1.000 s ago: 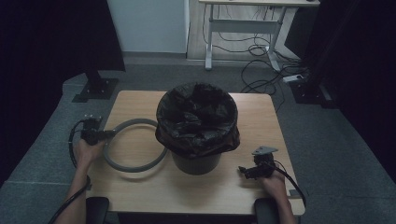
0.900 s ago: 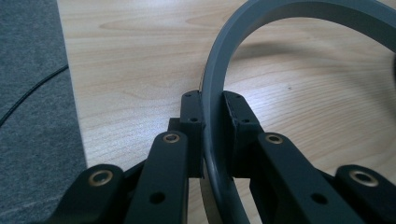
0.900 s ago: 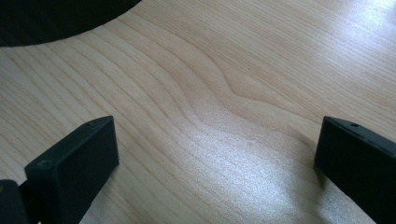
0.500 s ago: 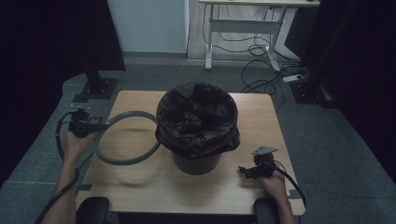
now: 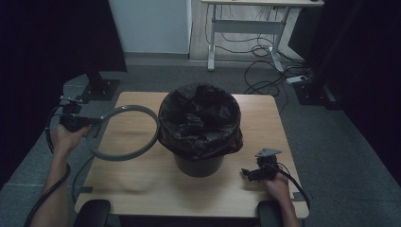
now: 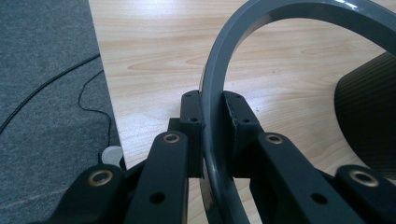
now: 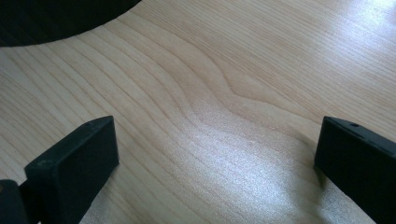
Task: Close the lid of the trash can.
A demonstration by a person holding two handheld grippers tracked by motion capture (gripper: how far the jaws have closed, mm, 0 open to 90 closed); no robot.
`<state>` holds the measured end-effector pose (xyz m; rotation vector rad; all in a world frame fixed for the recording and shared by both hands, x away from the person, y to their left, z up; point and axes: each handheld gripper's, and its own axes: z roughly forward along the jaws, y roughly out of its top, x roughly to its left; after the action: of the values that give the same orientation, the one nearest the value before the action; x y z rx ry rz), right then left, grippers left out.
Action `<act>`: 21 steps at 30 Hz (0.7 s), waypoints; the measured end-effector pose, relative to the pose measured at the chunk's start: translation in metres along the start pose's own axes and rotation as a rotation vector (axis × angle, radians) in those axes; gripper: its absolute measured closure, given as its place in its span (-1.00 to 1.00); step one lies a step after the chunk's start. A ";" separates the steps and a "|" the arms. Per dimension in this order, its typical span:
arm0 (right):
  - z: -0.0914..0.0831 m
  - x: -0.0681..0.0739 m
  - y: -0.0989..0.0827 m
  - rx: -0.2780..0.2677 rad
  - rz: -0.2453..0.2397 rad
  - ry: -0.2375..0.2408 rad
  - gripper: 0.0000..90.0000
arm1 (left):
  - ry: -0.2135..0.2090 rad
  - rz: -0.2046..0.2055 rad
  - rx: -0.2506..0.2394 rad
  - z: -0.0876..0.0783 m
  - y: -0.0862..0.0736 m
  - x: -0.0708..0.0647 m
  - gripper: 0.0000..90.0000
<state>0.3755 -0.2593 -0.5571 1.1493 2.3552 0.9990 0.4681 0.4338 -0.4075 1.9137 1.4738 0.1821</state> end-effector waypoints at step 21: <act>0.000 0.000 0.000 0.000 0.001 0.000 -1.00 | -0.022 -0.018 -0.008 -0.047 0.033 -0.012 0.76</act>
<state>0.3755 -0.2592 -0.5572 1.1503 2.3543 0.9994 0.4669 0.4405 -0.3495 1.8892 1.4731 0.1578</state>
